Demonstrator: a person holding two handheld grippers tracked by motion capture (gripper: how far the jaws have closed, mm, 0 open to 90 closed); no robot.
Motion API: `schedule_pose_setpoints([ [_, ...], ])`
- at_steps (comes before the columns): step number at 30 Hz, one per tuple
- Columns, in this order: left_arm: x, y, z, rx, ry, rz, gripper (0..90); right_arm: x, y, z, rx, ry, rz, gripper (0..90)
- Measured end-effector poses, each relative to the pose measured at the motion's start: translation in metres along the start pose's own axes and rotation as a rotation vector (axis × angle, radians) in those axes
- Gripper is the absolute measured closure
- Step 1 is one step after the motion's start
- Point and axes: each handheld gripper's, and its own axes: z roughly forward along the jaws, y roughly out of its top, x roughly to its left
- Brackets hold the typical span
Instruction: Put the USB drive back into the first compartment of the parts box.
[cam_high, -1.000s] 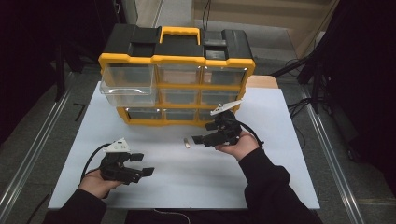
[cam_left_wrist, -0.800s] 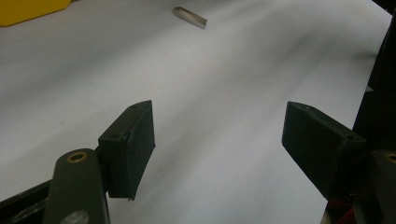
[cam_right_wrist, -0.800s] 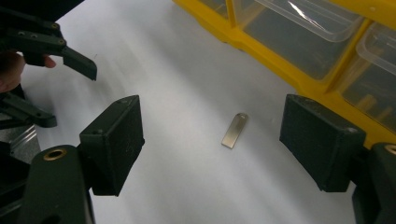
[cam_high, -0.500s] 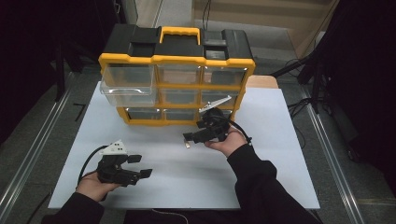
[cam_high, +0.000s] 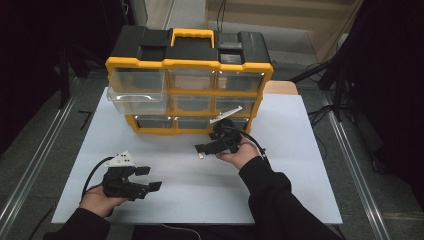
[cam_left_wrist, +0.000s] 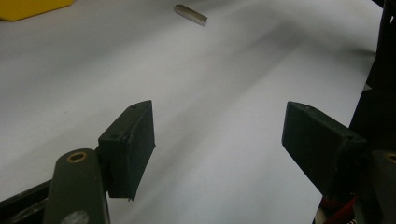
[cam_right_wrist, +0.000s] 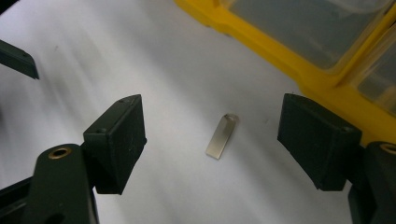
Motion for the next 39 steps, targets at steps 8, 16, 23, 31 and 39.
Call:
schedule_pose_setpoints([
  [8, 0.0, 0.001, 0.001, 0.002, -0.003, 0.001, 26.8, -0.002, -0.007, 0.017, 0.043, -0.017, 0.006, 22.9],
  [16, 0.001, 0.002, 0.002, 0.008, -0.004, 0.003, 26.7, 0.0, -0.012, 0.035, 0.066, -0.04, 0.011, 28.8],
  [23, 0.001, 0.001, 0.002, 0.004, -0.006, 0.001, 26.8, 0.004, -0.016, 0.044, 0.088, -0.061, 0.033, 39.1],
  [31, 0.001, 0.002, 0.002, 0.005, -0.007, 0.001, 26.8, 0.007, -0.023, 0.052, 0.059, -0.115, 0.033, 52.9],
  [39, 0.001, 0.002, 0.003, 0.01, -0.009, 0.004, 26.7, 0.017, -0.024, 0.055, 0.063, -0.2, 0.008, 74.6],
])
